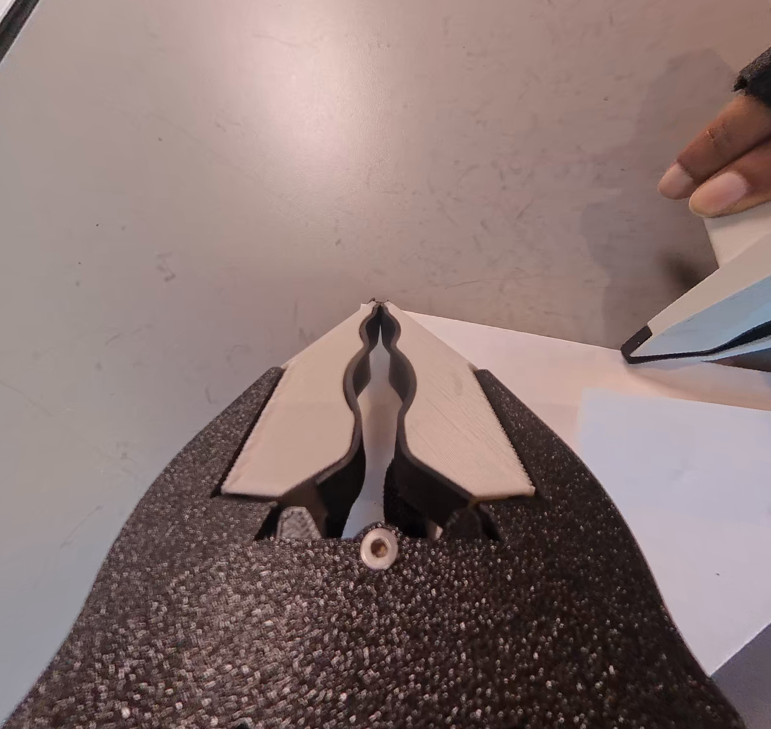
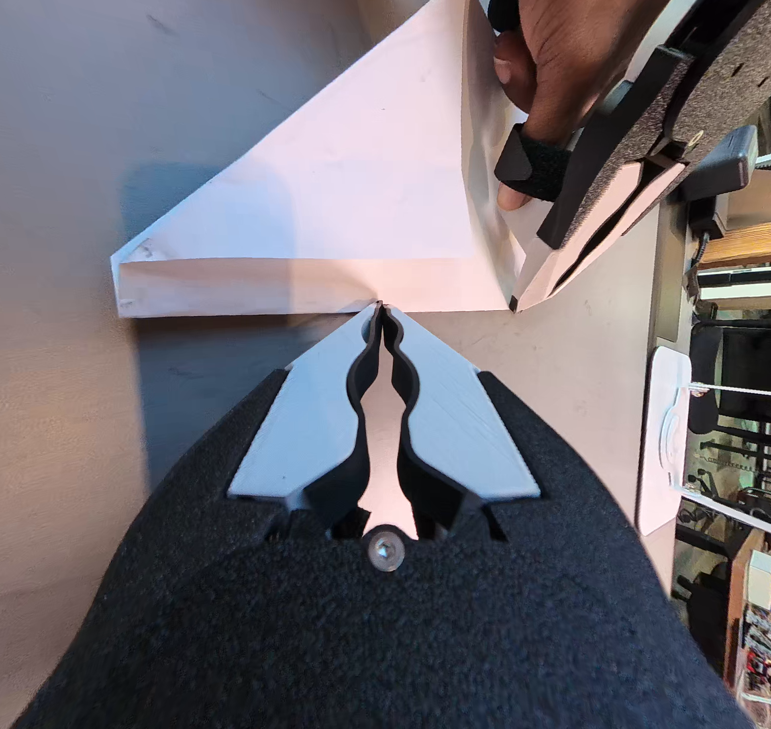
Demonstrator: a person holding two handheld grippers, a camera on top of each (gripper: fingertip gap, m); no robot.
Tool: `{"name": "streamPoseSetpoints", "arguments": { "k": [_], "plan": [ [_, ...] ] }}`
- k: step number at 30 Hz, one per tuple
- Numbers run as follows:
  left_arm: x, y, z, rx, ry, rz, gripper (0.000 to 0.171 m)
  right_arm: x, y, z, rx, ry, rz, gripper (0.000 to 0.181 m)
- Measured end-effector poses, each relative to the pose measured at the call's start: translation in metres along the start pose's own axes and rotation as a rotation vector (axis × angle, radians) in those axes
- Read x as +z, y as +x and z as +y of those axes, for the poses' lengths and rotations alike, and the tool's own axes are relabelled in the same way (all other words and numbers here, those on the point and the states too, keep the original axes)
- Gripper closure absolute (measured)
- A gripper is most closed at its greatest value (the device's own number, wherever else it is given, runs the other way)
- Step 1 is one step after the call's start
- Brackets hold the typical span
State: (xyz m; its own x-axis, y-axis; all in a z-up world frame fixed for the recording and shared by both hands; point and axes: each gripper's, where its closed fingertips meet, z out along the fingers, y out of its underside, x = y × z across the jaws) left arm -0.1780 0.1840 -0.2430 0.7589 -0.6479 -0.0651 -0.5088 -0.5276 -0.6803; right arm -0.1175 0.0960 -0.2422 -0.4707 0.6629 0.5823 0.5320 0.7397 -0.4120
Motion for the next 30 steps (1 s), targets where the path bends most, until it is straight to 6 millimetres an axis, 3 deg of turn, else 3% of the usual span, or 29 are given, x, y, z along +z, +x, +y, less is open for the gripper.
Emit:
{"name": "streamPoseSetpoints", "arguments": {
  "k": [14,17,23,27,30],
  "plan": [
    [0.0,-0.005,0.001,-0.003,-0.009,-0.026,0.171,-0.017,-0.026,-0.01,-0.118,-0.034,0.026,0.181],
    [0.0,-0.005,0.0,-0.006,-0.003,-0.028,0.171,-0.018,-0.024,-0.009,-0.108,-0.047,0.001,0.181],
    [0.0,-0.005,0.0,-0.008,0.0,-0.028,0.171,-0.018,0.009,-0.01,0.004,-0.004,0.074,0.181],
    [0.0,-0.005,0.0,-0.008,0.0,-0.033,0.171,-0.003,-0.002,-0.001,-0.004,-0.029,0.041,0.181],
    [0.0,-0.005,0.0,-0.012,0.0,-0.03,0.171,-0.004,-0.004,-0.002,-0.041,-0.039,0.049,0.181]
  ]
}}
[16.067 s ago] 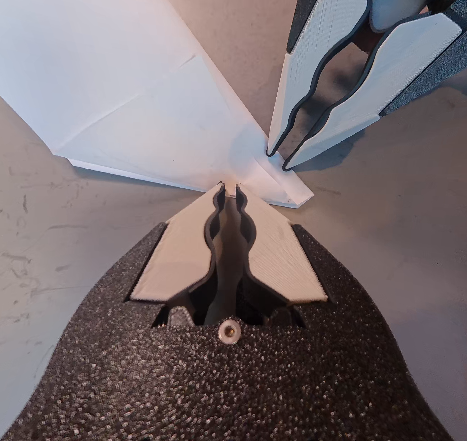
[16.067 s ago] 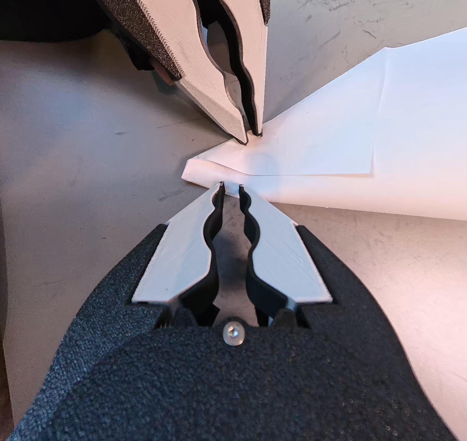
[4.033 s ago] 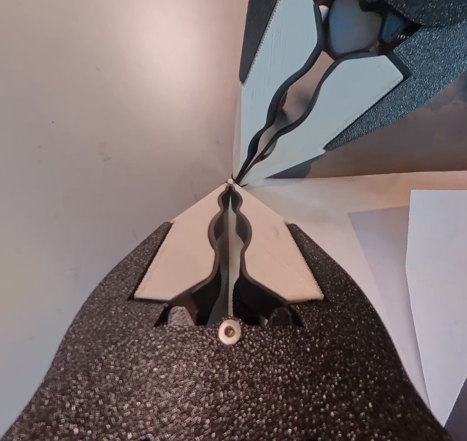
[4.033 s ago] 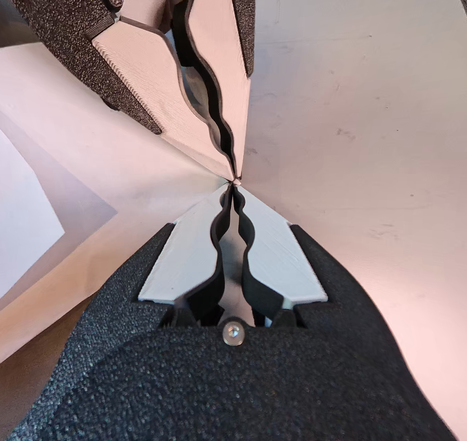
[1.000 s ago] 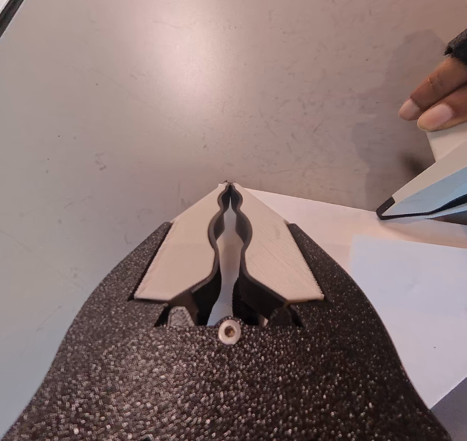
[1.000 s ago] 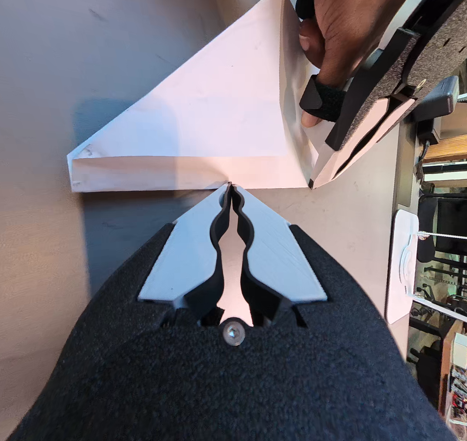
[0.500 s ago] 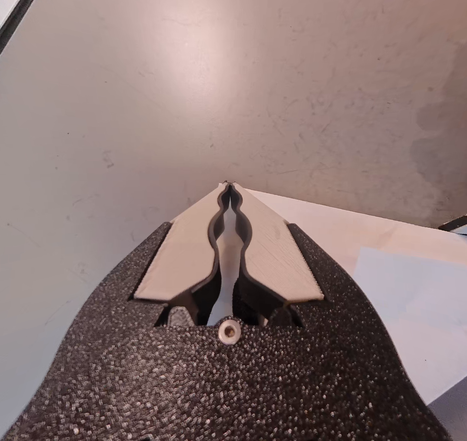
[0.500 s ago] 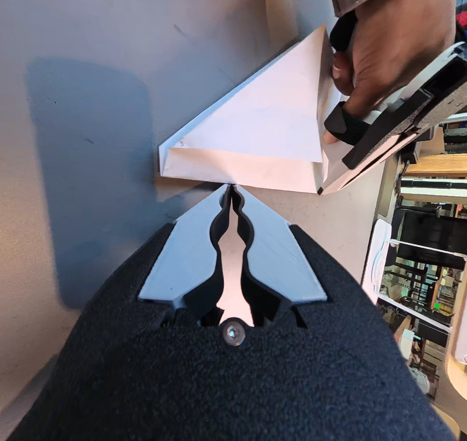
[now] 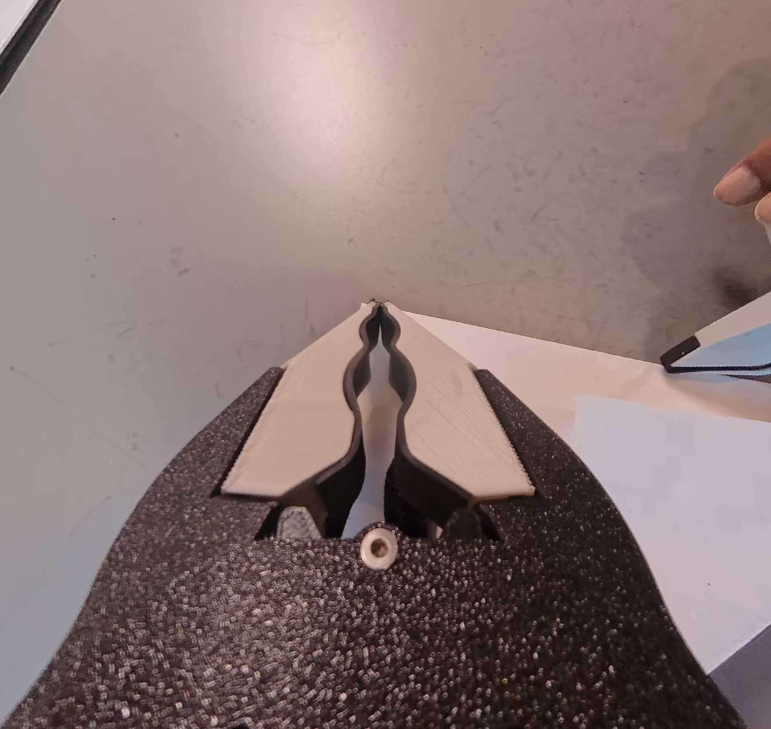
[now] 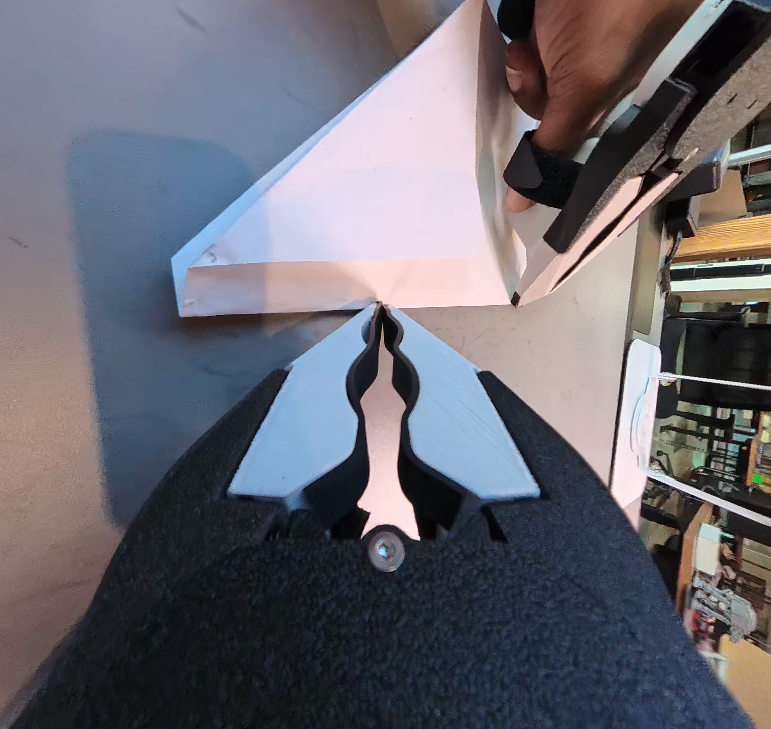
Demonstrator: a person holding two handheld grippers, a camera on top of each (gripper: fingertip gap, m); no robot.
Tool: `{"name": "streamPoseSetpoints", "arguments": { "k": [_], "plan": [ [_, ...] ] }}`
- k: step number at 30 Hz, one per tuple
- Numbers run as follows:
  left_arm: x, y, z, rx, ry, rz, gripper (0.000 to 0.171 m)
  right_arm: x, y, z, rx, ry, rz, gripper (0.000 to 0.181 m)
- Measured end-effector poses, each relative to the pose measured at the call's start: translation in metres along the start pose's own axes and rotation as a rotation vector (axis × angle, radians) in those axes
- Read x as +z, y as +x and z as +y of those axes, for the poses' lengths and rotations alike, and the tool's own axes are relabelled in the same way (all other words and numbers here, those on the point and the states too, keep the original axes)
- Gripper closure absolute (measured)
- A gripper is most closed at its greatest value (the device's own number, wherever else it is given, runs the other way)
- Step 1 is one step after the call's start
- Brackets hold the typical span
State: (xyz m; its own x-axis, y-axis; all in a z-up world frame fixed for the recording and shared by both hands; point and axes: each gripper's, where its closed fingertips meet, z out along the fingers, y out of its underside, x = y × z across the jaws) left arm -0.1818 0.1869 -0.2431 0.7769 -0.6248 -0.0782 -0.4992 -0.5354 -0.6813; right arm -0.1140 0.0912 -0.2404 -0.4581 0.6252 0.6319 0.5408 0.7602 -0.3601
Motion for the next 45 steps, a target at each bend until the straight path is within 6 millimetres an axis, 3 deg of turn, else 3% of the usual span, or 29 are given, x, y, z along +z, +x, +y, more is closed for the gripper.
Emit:
{"name": "streamPoseSetpoints", "arguments": {
  "k": [6,15,21,25,32,34,42,45],
  "plan": [
    [0.0,0.0,0.0,-0.001,0.004,-0.002,0.171,-0.002,-0.003,-0.002,-0.118,-0.036,0.001,0.181],
    [0.0,0.0,0.0,-0.004,0.001,-0.004,0.171,-0.01,-0.014,-0.007,-0.048,0.016,-0.067,0.181],
    [0.0,0.0,0.0,-0.014,0.01,0.004,0.171,-0.022,0.002,-0.019,0.572,0.225,-0.281,0.181],
    [0.0,0.0,0.0,-0.007,0.008,-0.002,0.171,-0.03,0.01,-0.022,0.75,0.293,-0.397,0.181],
    [0.0,0.0,0.0,0.001,0.009,-0.004,0.171,-0.019,-0.01,-0.019,0.717,0.198,-0.482,0.181],
    [0.0,0.0,0.0,0.001,0.008,-0.003,0.171,-0.011,-0.019,-0.008,0.637,0.094,-0.464,0.181],
    [-0.001,0.0,0.0,0.005,0.008,-0.007,0.171,-0.011,-0.02,-0.008,0.552,0.02,-0.476,0.181],
    [-0.001,0.0,0.0,0.005,0.009,-0.007,0.171,-0.011,-0.009,-0.013,0.621,0.056,-0.483,0.181]
  ]
}}
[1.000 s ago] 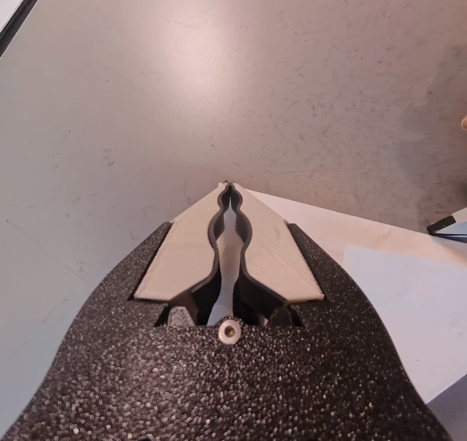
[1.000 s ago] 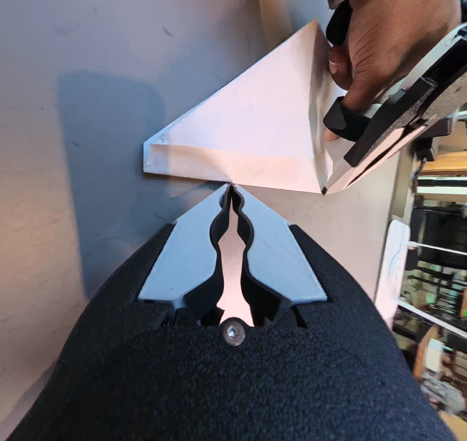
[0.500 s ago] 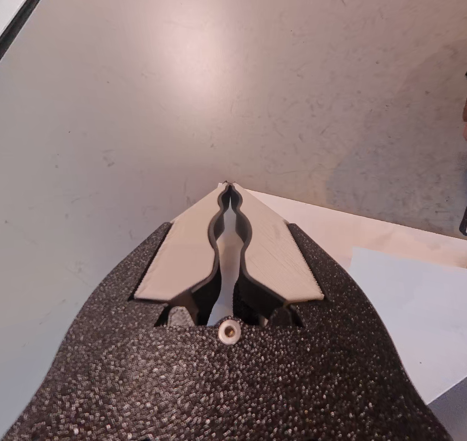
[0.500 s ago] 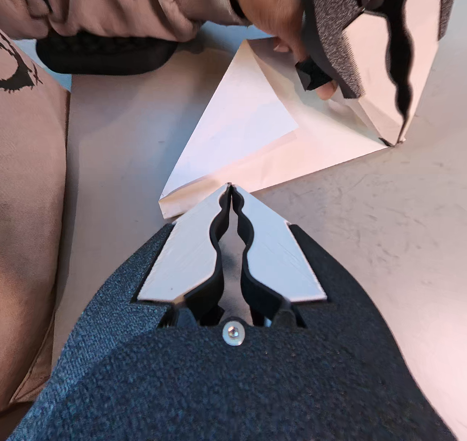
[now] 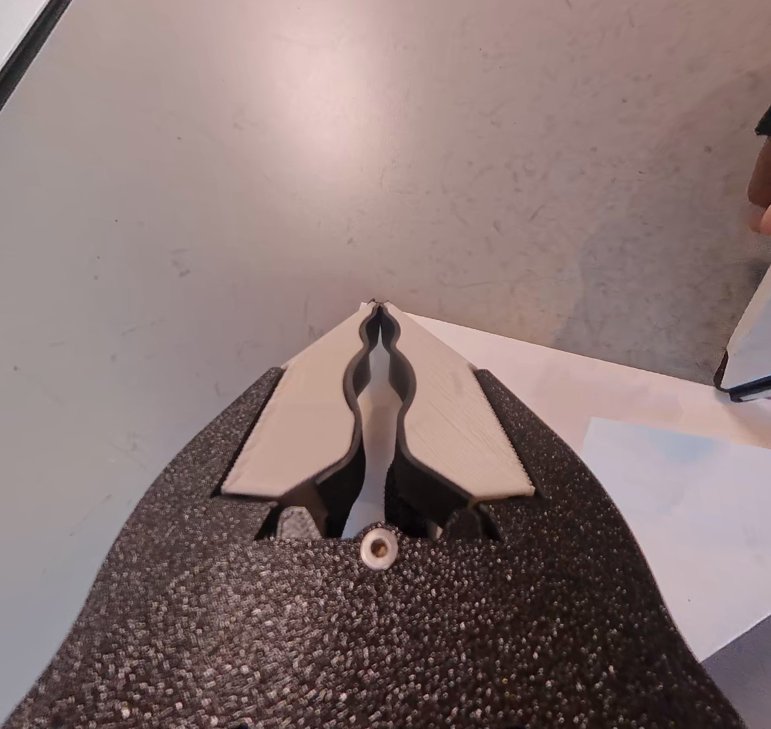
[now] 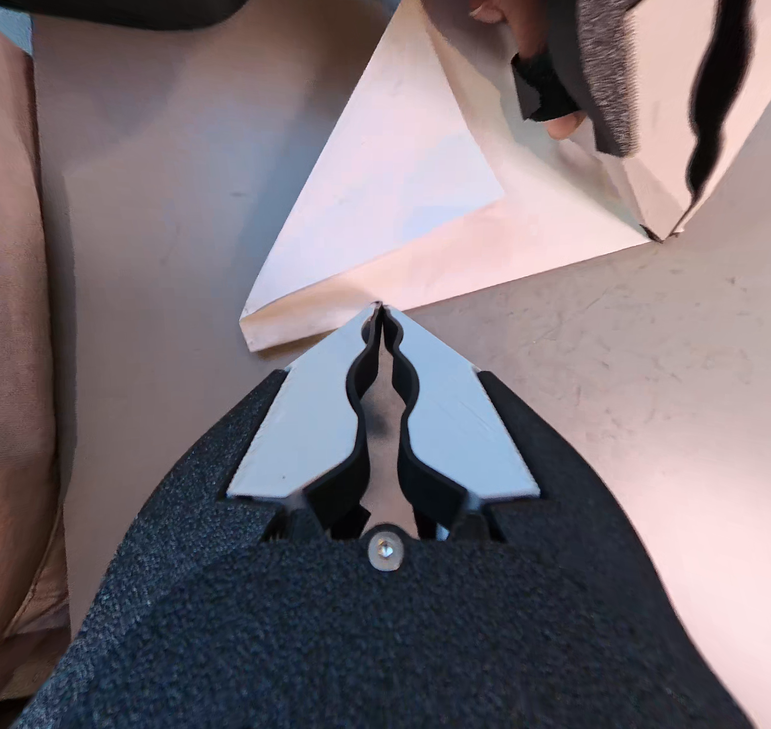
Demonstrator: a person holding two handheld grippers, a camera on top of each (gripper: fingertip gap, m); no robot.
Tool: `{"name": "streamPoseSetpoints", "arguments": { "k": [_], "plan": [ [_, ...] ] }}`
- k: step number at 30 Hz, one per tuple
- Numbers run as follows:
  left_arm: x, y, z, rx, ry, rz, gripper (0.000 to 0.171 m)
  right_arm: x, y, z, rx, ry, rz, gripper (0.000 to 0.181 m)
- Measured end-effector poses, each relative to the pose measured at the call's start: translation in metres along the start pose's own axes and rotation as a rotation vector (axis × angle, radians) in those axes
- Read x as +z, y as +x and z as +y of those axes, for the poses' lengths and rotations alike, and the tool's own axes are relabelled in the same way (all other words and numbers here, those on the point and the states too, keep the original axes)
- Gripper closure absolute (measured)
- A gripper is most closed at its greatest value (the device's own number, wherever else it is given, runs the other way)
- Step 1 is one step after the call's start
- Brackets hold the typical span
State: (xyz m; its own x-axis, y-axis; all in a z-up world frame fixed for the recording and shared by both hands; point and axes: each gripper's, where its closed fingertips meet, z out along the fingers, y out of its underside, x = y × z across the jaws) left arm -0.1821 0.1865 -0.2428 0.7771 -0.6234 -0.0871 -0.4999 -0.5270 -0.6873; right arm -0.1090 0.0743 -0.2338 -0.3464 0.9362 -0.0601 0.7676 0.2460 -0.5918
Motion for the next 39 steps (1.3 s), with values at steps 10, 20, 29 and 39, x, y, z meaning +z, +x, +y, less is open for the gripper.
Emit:
{"name": "streamPoseSetpoints", "arguments": {
  "k": [10,20,29,39],
  "plan": [
    [0.0,0.0,0.0,0.006,0.0,-0.003,0.171,0.009,0.012,0.003,0.04,-0.022,0.014,0.181],
    [0.0,0.0,0.0,0.004,0.002,0.001,0.171,0.008,0.007,0.005,-0.024,-0.072,0.035,0.181],
    [0.0,0.001,0.0,0.007,0.002,0.0,0.171,0.007,-0.001,0.007,-0.077,-0.111,0.042,0.181],
    [0.0,0.002,0.0,0.01,0.003,0.006,0.171,0.007,-0.016,0.008,-0.157,-0.124,0.044,0.181]
  ]
}}
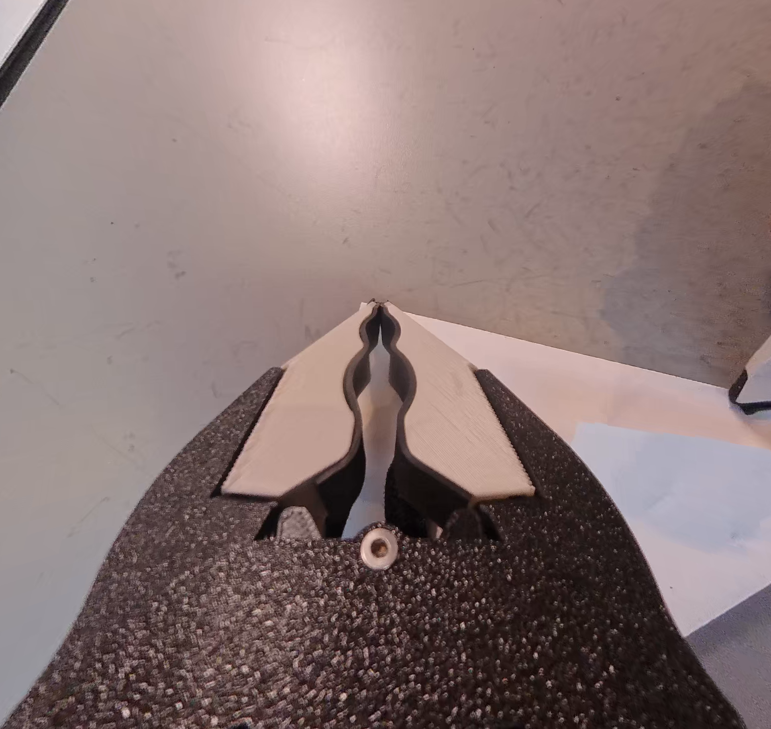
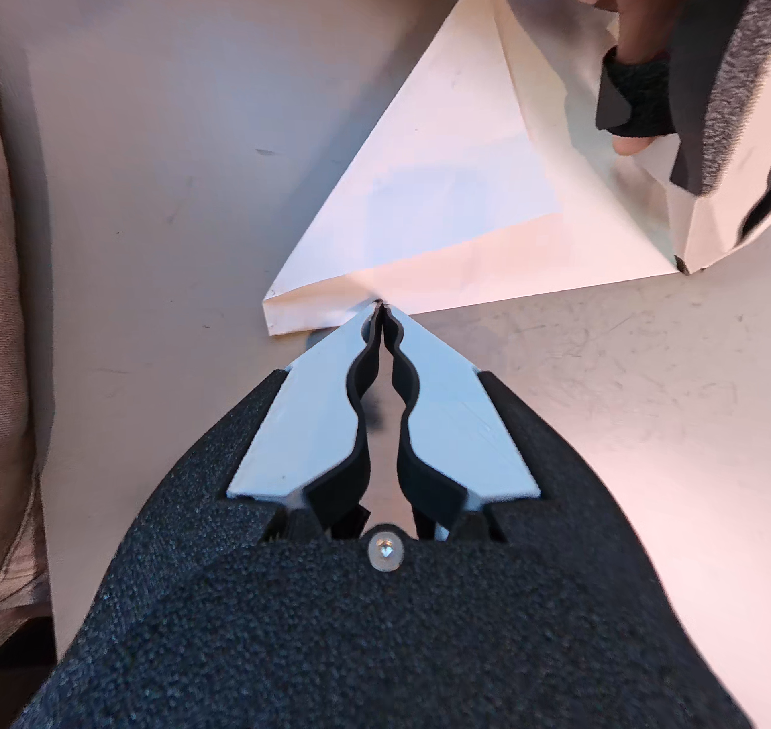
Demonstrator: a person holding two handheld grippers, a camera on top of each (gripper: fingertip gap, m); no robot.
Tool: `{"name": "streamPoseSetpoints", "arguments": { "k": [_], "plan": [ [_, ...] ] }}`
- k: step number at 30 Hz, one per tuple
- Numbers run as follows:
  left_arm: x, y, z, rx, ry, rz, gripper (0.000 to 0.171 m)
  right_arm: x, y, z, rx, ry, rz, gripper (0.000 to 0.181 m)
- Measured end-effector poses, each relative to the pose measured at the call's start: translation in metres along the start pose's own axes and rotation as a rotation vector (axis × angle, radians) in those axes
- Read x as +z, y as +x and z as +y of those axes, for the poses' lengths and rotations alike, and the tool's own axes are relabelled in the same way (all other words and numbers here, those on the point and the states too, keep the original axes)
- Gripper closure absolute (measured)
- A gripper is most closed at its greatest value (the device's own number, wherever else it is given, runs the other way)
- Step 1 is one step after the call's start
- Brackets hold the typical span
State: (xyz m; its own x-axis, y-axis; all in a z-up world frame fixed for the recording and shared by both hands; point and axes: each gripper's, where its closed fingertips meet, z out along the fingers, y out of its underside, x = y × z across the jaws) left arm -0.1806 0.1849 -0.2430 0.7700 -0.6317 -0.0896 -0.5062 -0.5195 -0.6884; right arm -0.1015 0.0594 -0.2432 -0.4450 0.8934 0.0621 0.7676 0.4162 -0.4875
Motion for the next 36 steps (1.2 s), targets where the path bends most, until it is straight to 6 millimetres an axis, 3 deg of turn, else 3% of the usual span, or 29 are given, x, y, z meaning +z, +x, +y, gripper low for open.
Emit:
{"name": "streamPoseSetpoints", "arguments": {
  "k": [11,14,19,26,36],
  "plan": [
    [0.0,0.0,0.0,0.009,-0.002,-0.001,0.171,-0.003,-0.036,0.001,0.027,0.035,-0.065,0.181],
    [0.0,0.0,0.0,0.012,0.0,-0.002,0.171,-0.007,-0.032,-0.002,0.04,0.06,-0.054,0.181],
    [0.0,0.0,0.0,0.015,-0.001,-0.008,0.171,-0.005,-0.004,0.003,0.076,0.044,0.021,0.181],
    [0.0,0.0,0.0,0.017,-0.001,-0.005,0.171,-0.003,-0.009,0.004,0.088,0.046,0.001,0.181],
    [0.0,0.0,0.0,0.021,-0.005,-0.014,0.171,-0.006,-0.032,0.007,0.062,0.03,-0.018,0.181]
  ]
}}
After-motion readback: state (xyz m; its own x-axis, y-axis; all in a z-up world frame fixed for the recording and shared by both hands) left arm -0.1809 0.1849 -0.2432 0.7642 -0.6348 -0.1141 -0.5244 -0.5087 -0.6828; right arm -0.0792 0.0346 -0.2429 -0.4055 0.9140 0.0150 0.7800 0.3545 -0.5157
